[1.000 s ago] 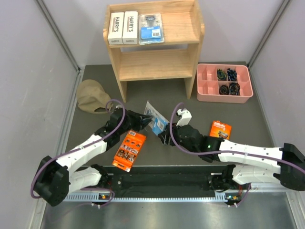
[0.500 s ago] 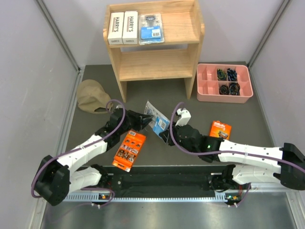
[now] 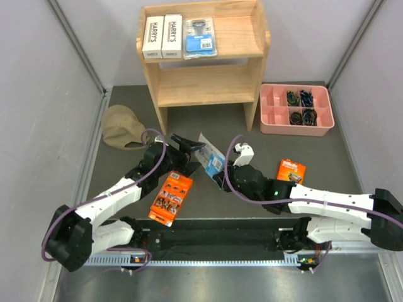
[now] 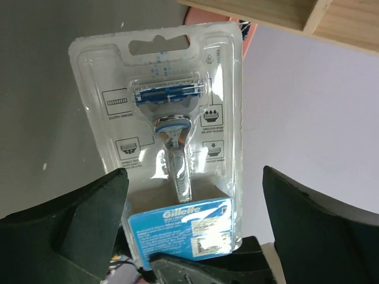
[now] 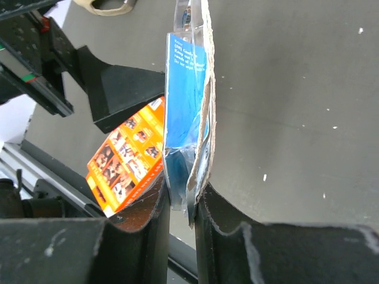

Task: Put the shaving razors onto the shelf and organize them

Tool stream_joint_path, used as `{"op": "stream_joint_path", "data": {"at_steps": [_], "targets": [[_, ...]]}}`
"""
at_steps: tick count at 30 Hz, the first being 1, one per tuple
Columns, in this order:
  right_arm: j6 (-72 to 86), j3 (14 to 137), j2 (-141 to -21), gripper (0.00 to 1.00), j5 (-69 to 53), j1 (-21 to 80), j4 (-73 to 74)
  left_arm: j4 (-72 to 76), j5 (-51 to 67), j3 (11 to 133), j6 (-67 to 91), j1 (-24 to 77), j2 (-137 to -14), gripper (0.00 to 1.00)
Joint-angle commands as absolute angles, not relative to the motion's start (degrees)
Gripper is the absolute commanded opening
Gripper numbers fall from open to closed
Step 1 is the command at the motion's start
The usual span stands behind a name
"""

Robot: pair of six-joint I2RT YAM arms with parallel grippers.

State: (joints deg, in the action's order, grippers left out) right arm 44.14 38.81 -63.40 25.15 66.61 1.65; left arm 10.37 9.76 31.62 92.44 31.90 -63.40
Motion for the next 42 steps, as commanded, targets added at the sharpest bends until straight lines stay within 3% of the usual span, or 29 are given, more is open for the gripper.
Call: {"op": "stream_joint_path", "data": {"at_steps": [1,9,19,25,42], "targets": [[44.7,42.0,-62.0,0.00,27.2,66.8,1.5,7.1,9.2,37.7,84.4,31.6,-62.8,0.99],[45.3,42.2,-62.1,0.00,27.1,66.8,1.8,-26.2,-3.2,55.0,60.2,31.6,-63.7,0.99],[45.4,43.0,-62.3,0.00,26.6,66.8,3.2,-47.1,-22.0,64.7,48.4,31.9,-64.4,0.98],[45.7,43.4,-61.9,0.00,26.1,66.8,4.0,-51.0,-28.4,67.1,46.2,31.9,-63.5,0.99],[41.6,54.7,-58.7,0.00,24.2,66.8,12.8,-49.2,-25.8,62.3,46.3,32.0,-62.8,0.99]]}}
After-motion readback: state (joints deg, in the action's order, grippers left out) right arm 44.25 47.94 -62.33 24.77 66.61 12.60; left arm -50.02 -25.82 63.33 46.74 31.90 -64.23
